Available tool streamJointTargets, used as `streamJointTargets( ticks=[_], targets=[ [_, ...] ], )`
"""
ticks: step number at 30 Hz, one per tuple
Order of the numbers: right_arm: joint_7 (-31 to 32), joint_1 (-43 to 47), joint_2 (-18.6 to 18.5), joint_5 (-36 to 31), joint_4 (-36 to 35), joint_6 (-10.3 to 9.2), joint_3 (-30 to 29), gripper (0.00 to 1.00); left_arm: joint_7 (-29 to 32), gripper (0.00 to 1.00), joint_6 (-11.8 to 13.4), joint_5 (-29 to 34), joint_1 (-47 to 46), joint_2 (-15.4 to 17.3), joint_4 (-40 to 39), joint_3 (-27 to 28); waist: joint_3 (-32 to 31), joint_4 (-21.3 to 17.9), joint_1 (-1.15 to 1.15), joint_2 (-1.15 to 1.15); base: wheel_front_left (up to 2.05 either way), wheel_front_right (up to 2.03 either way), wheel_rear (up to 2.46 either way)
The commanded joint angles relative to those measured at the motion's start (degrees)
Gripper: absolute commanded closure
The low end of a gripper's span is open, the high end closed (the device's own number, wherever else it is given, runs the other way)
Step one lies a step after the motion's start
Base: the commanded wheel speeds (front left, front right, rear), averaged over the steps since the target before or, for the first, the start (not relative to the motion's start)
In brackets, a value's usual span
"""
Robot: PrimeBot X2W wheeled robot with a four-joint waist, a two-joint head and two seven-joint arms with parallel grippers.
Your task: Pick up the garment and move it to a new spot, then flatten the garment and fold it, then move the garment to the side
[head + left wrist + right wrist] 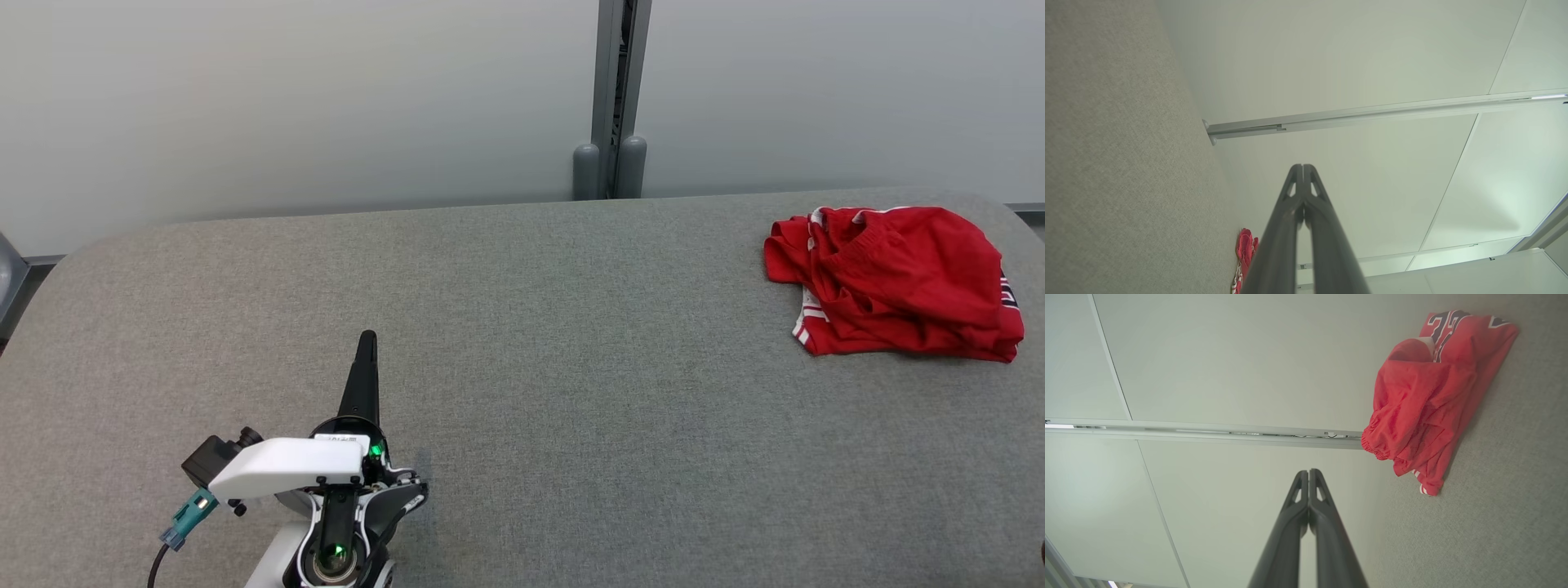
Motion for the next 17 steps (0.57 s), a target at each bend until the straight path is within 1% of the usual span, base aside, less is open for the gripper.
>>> streamJointTargets(
  ticks=[1,17],
  targets=[
    [-0.1,0.5,-0.5,0.5,-0.3,0.13,0.1,1.0,0.1,1.0,-0.2,-0.2,-0.9,0.3,-0.1,0.1,0.0,0.0,0.0,0.0,0.0,0.0,0.0],
    [-1.0,0.8,-1.1,1.3,-0.6,0.13,1.0,1.0,0.1,1.0,-0.2,-0.2,-0.9,0.3,-0.1,0.1,0.0,0.0,0.0,0.0,0.0,0.0,0.0]
  ],
)
